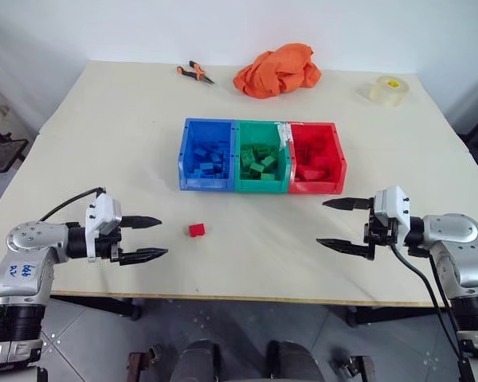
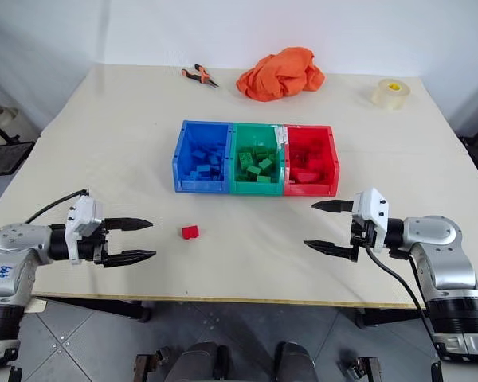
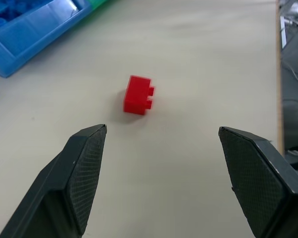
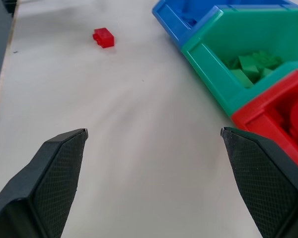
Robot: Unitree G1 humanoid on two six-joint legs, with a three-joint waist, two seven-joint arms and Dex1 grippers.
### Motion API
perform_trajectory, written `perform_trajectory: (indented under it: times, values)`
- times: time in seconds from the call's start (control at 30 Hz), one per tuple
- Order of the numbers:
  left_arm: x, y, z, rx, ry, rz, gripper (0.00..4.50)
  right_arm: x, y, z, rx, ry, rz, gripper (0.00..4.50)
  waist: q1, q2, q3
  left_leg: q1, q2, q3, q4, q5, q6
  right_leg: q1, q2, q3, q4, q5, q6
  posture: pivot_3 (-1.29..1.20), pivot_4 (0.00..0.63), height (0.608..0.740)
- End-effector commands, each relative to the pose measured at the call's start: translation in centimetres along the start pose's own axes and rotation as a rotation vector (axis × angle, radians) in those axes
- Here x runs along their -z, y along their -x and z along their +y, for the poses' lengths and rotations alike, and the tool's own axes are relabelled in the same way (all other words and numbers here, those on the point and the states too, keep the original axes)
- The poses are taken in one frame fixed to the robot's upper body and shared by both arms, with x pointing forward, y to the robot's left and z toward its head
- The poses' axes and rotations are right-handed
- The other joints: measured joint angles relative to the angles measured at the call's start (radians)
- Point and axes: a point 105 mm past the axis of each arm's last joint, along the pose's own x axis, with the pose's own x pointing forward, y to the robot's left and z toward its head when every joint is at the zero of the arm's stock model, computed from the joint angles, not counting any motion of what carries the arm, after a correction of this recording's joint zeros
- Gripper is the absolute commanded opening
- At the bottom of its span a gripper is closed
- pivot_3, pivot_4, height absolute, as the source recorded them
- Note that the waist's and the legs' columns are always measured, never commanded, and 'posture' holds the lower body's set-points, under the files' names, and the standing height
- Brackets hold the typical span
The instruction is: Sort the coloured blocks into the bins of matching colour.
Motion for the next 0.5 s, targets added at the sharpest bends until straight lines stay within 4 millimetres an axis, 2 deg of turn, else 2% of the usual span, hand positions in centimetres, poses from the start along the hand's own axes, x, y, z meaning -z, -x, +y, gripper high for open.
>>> perform_trajectory:
  times: [0.03, 0.2, 0.37, 0.5]
  values:
    - [-1.1, -0.7, 0.0, -0.009, -0.069, -0.026, 3.84, -1.0, 0.1, -0.3, 0.002, 0.038, -0.021, 4.5, 0.001, 0.0, 0.0, 0.0, 0.0, 0.0, 0.0, 0.0, 0.0, 0.0, 0.0, 0.001, 0.0, 0.0, 0.0, 0.0, 0.15, 0.74]
    - [-1.3, -4.0, 0.9, -0.008, -0.108, -0.052, 3.84, -1.3, -0.1, -0.4, 0.004, 0.04, -0.024, 4.5, 0.006, 0.001, 0.0, 0.0, -0.001, 0.001, -0.001, 0.0, 0.0, -0.001, 0.0, -0.001, 0.0, 0.0, 0.0, 0.0, 0.15, 0.74]
    - [0.0, -6.9, 1.6, 0.03, -0.111, -0.034, 3.84, -1.3, 0.3, -0.2, 0.024, 0.037, -0.014, 4.5, 0.005, 0.001, -0.001, 0.0, -0.001, 0.003, -0.001, 0.0, 0.0, -0.002, 0.001, -0.001, 0.0, 0.0, 0.0, 0.0, 0.15, 0.74]
    - [1.1, -8.3, 1.4, 0.084, -0.124, 0.001, 3.84, -1.3, 0.8, 0.1, 0.047, 0.032, -0.002, 4.5, 0.006, 0.001, -0.001, 0.0, 0.0, 0.005, -0.001, 0.0, 0.0, -0.002, 0.002, 0.0, 0.0, 0.0, 0.0, 0.0, 0.15, 0.74]
